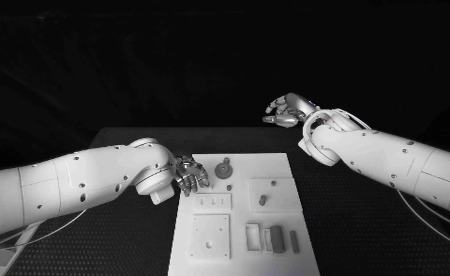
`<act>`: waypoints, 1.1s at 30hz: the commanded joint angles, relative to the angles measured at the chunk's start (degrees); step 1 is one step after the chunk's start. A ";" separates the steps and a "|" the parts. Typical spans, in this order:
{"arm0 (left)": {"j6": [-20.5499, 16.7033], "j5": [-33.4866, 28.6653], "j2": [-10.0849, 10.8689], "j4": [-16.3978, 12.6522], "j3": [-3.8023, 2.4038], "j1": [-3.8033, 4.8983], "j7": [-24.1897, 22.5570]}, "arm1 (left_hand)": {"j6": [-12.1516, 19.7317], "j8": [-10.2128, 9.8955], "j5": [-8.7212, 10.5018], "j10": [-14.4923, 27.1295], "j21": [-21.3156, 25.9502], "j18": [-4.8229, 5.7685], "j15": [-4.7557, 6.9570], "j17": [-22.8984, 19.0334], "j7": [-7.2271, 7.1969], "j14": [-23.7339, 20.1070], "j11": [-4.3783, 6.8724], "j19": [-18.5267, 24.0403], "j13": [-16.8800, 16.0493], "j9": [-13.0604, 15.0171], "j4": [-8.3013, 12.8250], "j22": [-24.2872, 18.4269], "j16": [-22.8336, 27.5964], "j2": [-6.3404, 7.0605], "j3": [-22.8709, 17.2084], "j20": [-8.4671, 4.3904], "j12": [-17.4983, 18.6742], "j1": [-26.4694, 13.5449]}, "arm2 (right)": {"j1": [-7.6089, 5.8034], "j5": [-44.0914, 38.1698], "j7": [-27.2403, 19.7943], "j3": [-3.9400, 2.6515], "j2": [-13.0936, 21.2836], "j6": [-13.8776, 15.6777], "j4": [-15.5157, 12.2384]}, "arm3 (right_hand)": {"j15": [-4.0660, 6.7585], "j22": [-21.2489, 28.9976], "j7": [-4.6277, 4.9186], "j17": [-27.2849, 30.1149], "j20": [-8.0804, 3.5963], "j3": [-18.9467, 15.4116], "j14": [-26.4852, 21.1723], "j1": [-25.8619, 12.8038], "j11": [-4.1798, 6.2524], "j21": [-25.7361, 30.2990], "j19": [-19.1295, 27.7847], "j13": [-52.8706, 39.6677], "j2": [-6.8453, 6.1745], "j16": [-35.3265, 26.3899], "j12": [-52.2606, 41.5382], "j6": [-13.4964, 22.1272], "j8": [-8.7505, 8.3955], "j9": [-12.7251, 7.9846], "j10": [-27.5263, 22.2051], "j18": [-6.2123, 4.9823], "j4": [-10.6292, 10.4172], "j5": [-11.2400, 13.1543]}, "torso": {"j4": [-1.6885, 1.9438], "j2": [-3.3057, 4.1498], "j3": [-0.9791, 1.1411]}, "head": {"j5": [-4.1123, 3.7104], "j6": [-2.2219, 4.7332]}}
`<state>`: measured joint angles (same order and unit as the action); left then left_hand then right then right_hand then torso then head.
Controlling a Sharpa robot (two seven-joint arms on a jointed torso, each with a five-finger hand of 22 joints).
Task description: Assemble the parts on the task board
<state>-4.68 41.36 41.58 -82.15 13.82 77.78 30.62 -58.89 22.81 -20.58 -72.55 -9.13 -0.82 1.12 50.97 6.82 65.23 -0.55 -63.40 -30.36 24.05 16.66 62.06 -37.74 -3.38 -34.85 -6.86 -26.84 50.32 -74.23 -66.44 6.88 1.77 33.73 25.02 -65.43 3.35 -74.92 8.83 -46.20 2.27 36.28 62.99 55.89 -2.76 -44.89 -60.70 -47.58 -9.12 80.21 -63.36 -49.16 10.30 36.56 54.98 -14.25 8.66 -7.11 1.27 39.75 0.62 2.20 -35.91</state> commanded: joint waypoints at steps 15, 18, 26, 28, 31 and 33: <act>-4.55 4.93 -2.00 0.45 -0.10 -2.79 2.07 | -3.24 5.56 -1.52 -0.25 -2.50 0.43 1.57 -0.96 -3.93 0.21 2.89 -2.08 -4.25 12.45 -0.30 5.68 -8.34 -0.85 -0.67 -1.42 -7.94 -2.21 | -0.07 8.13 -1.62 0.05 -0.29 -0.07 0.60 | 0.10 -0.87 0.38 0.21 0.00 -1.48 -0.34 -1.11 0.01 0.42 0.25 0.27 0.41 0.25 -0.28 0.14 -0.29 -0.17 -0.23 -0.75 0.01 0.02 | 0.03 -0.24 0.08 | -0.28 -2.06; -4.22 4.98 -2.16 -0.19 -0.10 -2.89 2.27 | -3.04 6.19 -1.67 -0.04 -2.73 0.37 1.78 -1.43 -4.08 0.13 3.10 -2.33 -4.88 13.88 -0.17 6.53 -9.51 -0.88 -0.98 -1.63 -9.10 -1.95 | -0.07 8.27 -1.59 0.05 -0.27 -0.28 0.61 | 0.08 -0.86 0.41 0.24 -0.01 -1.63 -0.40 -1.20 -0.02 0.48 0.30 0.32 0.46 0.24 -0.28 0.30 -0.38 -0.23 -0.28 -0.75 0.01 0.00 | 0.04 -0.13 0.14 | -0.30 -2.05; -3.12 9.73 -2.86 -0.84 -0.11 -2.96 2.46 | -1.75 7.04 -1.32 1.41 -3.19 0.49 2.48 -3.37 -4.30 -0.58 3.58 -3.11 -7.12 21.92 -0.43 9.43 -14.07 -1.35 -1.18 -2.28 -13.48 -2.42 | -0.07 9.56 -1.63 0.05 -0.14 -0.82 0.28 | 0.02 -0.85 0.47 0.30 -0.02 -1.86 -0.49 -1.33 -0.08 0.58 0.38 0.41 0.55 0.22 -0.28 0.52 -0.51 -0.32 -0.38 -0.75 -0.03 -0.02 | 0.02 -0.15 0.10 | -0.46 -2.14; -2.51 11.38 -3.07 -0.90 -0.11 -2.96 2.61 | -1.65 6.87 -1.25 1.35 -3.24 0.46 2.59 -3.58 -4.31 -0.48 3.66 -3.32 -7.23 22.43 -0.48 9.62 -14.46 -1.45 -1.22 -2.37 -13.84 -2.51 | -0.07 9.84 -1.63 0.05 -0.15 -0.86 0.39 | 0.01 -0.85 0.48 0.31 -0.01 -1.90 -0.51 -1.39 -0.09 0.60 0.39 0.43 0.57 0.22 -0.28 0.54 -0.52 -0.33 -0.39 -0.75 -0.07 -0.02 | 0.04 -0.15 0.11 | -0.56 -2.06; -1.57 12.41 -3.46 -1.02 -0.11 -2.97 3.07 | -1.80 6.49 -1.06 1.09 -3.36 0.42 2.80 -4.06 -4.43 -0.18 3.85 -3.83 -7.37 23.29 -0.54 10.02 -15.22 -1.38 -1.27 -2.58 -14.49 -2.68 | -0.07 9.84 -1.62 0.05 -0.15 -0.97 0.33 | -0.01 -0.85 0.50 0.33 -0.01 -1.95 -0.55 -1.43 -0.11 0.64 0.43 0.46 0.66 0.22 -0.28 0.60 -0.55 -0.36 -0.43 -0.75 -0.10 -0.03 | -0.04 -0.21 0.12 | -0.59 -2.36; -1.71 12.44 -3.63 -1.01 -0.11 -2.97 3.34 | -1.99 6.27 -0.98 0.90 -3.43 0.39 2.97 -4.35 -4.52 0.06 3.99 -4.17 -7.43 23.73 -0.62 10.23 -15.67 -1.35 -1.31 -2.71 -14.86 -2.77 | -0.07 9.84 -1.51 0.05 -0.15 -1.16 0.33 | -0.01 -0.85 0.51 0.34 -0.01 -1.95 -0.55 -1.42 -0.11 0.65 0.43 0.47 0.68 0.22 -0.28 0.62 -0.56 -0.37 -0.44 -0.75 -0.10 -0.04 | -0.06 -0.19 0.15 | -0.53 -2.48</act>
<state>-7.52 51.17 38.14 -83.02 13.76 74.81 33.34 -58.15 23.04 -21.76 -72.17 -12.26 -0.80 3.72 46.73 4.97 65.31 1.69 -67.22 -37.74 25.27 16.80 72.21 -53.22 -4.24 -35.32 -9.61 -41.42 47.58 -74.31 -57.19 5.84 1.83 33.57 24.79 -65.01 3.25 -74.92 8.93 -45.94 2.27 34.70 62.90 55.04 -2.76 -44.47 -60.70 -47.20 -8.43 80.21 -63.37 -48.82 10.08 36.27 54.98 -14.13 8.53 -7.11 1.27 39.58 0.73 1.61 -38.16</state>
